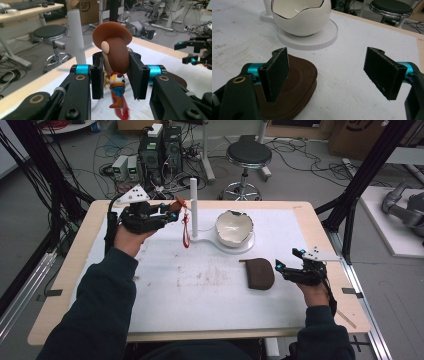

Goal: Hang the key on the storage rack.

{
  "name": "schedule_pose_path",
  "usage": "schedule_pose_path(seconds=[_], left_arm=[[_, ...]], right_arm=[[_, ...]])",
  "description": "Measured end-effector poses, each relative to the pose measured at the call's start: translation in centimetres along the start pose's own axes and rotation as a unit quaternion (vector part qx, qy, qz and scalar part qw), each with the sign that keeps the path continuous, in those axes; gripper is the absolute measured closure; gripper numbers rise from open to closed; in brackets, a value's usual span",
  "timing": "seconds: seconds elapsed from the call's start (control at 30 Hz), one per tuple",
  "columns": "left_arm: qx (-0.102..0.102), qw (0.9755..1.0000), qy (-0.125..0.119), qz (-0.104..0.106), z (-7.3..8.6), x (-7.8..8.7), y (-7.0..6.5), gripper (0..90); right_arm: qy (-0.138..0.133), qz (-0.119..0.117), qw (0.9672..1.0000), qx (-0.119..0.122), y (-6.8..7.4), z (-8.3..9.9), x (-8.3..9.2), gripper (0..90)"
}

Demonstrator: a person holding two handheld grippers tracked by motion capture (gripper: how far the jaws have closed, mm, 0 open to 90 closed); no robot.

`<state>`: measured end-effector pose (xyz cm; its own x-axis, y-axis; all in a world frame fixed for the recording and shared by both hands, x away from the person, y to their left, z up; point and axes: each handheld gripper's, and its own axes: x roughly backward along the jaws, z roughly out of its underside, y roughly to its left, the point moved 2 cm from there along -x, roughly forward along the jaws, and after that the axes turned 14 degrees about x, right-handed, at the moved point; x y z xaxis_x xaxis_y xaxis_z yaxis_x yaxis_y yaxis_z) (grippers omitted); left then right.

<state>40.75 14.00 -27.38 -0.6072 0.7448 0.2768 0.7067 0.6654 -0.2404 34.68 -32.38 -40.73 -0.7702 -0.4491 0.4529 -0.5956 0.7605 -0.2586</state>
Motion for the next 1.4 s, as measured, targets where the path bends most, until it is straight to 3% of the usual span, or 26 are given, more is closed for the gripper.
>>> schedule_pose_path(seconds=[0.13,0.3,0.8,0.93,1.07,1.4], left_arm=[[-0.010,0.9999,0.005,-0.009,-1.3,-0.7,-0.1,66.3],[0.002,0.9997,0.010,-0.022,-2.0,-1.6,0.6,66.4],[0.025,0.9981,0.023,-0.051,-1.9,-3.3,2.6,66.3],[0.029,0.9973,0.032,-0.059,-1.0,-3.7,3.0,66.3],[0.044,0.9959,0.036,-0.070,0.5,-3.9,3.8,66.3],[0.066,0.9939,0.046,-0.074,5.5,-3.9,5.4,65.7]], right_arm=[[0.000,-0.001,1.0000,0.000,0.0,0.0,0.0,20.8],[0.000,-0.002,1.0000,0.001,0.0,0.0,0.0,20.8],[0.001,-0.006,1.0000,0.002,0.1,0.0,-0.1,20.8],[0.001,-0.006,1.0000,0.004,0.1,0.0,-0.1,20.8],[0.000,-0.006,1.0000,0.006,0.1,0.0,-0.1,20.8],[0.004,-0.006,0.9999,0.007,0.2,0.0,-0.3,20.8]])
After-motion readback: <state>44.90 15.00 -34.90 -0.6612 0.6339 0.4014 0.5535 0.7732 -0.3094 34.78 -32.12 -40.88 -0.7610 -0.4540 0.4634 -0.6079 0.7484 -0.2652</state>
